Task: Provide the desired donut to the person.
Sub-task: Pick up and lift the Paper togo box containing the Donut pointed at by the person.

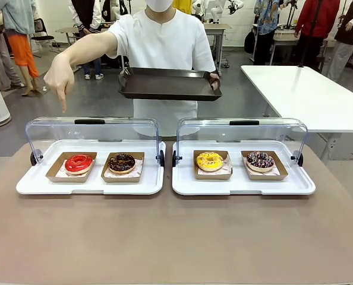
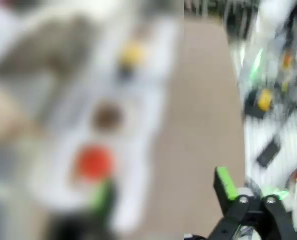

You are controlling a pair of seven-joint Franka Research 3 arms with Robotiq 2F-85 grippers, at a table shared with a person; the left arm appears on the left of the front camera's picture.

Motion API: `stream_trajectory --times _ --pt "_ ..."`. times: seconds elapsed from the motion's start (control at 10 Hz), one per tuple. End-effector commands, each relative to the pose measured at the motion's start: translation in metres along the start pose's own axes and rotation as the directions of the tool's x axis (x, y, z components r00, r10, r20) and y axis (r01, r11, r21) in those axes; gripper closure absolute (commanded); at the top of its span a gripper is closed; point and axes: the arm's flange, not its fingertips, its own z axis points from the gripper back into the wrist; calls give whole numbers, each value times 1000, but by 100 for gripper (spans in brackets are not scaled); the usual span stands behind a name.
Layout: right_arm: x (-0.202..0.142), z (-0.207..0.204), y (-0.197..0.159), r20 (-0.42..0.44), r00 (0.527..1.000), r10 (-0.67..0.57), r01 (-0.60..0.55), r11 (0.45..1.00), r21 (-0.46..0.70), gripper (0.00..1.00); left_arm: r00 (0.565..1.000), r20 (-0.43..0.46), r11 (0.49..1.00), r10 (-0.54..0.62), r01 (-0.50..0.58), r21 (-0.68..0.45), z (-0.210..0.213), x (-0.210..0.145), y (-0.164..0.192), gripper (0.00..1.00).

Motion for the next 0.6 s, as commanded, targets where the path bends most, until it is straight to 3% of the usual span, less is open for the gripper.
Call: stream_trajectory --times 0.0,0.2,0.5 --pt "0 2 0 10 1000 1 -1 1000 4 0 933 -312 984 -177 168 -56 -39 12 -9 0" --pt "0 2 0 10 1000 1 -1 1000 4 0 835 -485 965 -262 242 -105 -86 5 -8 0" --pt "0 2 0 10 1000 1 -1 1000 4 0 794 -536 958 -287 242 -155 -140 -19 1 0"
